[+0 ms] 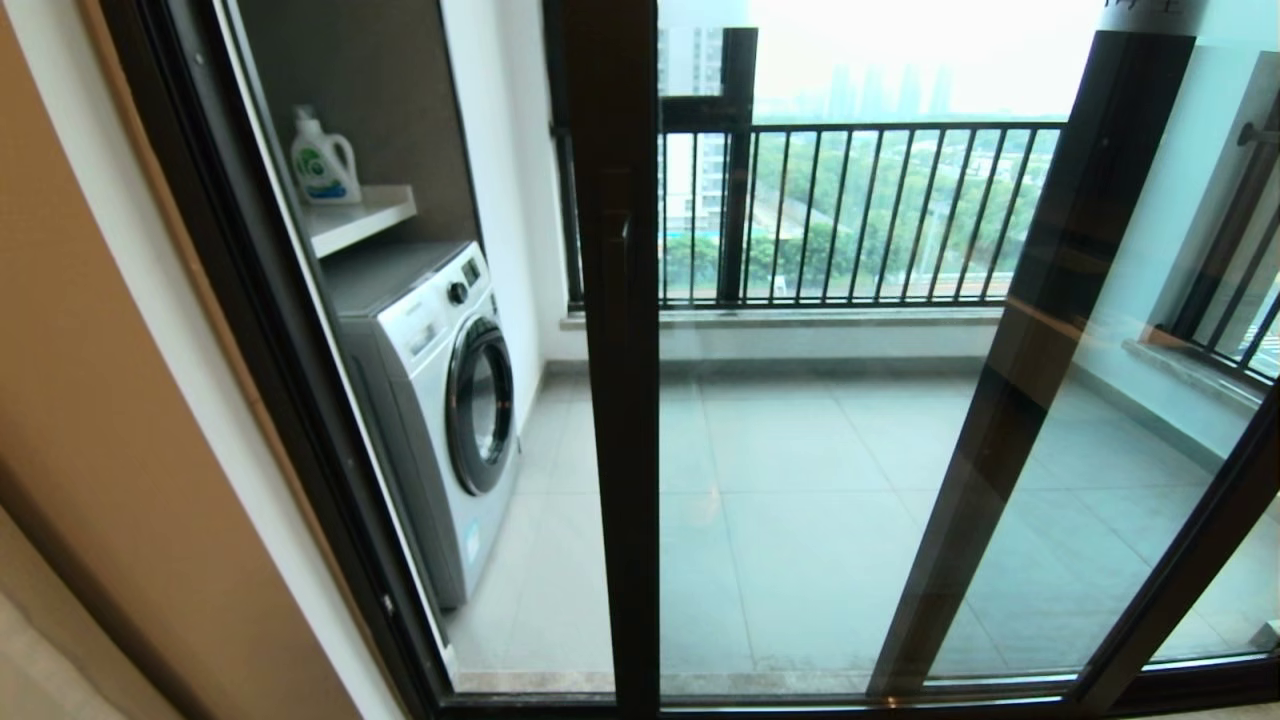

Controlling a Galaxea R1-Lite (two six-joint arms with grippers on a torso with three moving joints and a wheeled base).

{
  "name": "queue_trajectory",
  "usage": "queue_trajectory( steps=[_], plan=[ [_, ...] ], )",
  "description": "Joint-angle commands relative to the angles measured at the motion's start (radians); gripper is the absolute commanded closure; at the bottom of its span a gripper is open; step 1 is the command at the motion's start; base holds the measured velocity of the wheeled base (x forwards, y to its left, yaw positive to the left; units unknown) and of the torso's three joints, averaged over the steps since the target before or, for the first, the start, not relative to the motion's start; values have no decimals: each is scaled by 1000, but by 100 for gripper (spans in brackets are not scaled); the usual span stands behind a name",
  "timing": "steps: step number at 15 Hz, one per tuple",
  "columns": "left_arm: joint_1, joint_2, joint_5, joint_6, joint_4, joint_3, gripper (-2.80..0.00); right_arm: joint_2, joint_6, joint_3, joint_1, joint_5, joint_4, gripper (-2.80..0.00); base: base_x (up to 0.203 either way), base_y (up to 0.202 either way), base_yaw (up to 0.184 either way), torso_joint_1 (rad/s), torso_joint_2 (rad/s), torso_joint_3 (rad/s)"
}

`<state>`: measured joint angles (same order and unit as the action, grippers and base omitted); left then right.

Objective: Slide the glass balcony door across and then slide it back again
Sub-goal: Close the slid door

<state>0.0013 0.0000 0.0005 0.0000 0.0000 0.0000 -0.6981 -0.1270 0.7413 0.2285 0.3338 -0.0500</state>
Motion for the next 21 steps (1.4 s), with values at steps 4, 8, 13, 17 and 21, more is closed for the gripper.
queue_trajectory(
  steps=[4, 8, 13, 17, 21],
  plan=[
    [0, 2, 0, 2, 0, 0, 0, 411, -97, -193, -242, -37, -29, 0, 0, 0, 0, 0, 0, 0],
    [0, 2, 0, 0, 0, 0, 0, 685, -137, -407, -234, -119, -37, 0, 0, 0, 0, 0, 0, 0],
    [0, 2, 1, 0, 0, 0, 0, 698, -13, -683, -230, -280, -11, 0, 0, 0, 0, 0, 0, 0],
    [-1, 2, 0, 0, 0, 0, 0, 698, 86, -733, -230, -325, 16, 0, 0, 0, 0, 0, 0, 0],
    [0, 2, 1, 0, 0, 0, 0, 698, 95, -743, -230, -345, 59, 0, 0, 0, 0, 0, 0, 0]
  ],
)
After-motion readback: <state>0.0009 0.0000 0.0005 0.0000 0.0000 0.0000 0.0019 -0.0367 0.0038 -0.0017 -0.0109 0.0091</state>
